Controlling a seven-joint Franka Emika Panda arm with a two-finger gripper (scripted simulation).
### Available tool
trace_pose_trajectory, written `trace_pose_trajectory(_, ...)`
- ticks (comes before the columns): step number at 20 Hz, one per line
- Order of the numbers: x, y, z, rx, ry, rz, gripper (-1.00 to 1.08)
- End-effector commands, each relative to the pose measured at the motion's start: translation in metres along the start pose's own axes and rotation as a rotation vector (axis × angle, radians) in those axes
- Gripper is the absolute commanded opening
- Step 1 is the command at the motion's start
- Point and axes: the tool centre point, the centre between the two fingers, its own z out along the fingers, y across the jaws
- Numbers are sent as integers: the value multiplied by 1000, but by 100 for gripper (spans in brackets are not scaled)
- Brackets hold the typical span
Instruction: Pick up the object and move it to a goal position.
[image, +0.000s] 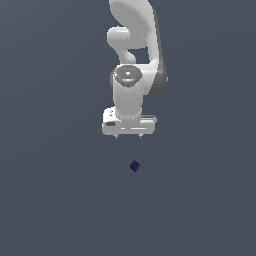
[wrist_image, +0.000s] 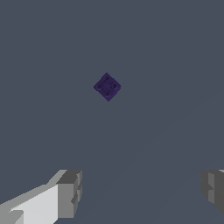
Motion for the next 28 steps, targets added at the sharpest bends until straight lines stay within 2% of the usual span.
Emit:
trace_pose_trajectory(1, 0, 0, 0, 0, 0, 0, 100)
trace_pose_trajectory(4, 0, -7, 0, 1, -1, -13, 100)
trace_pose_trajectory(8, 1, -32, -1, 3, -3, -62, 100)
trace_pose_trajectory(11, 1, -41, -1, 4, -4, -82, 100)
trace_pose_trajectory(20, 5, -39, 2, 5, -2, -42, 100)
trace_pose_trajectory(28, 19, -37, 12, 10, 4, 85, 100)
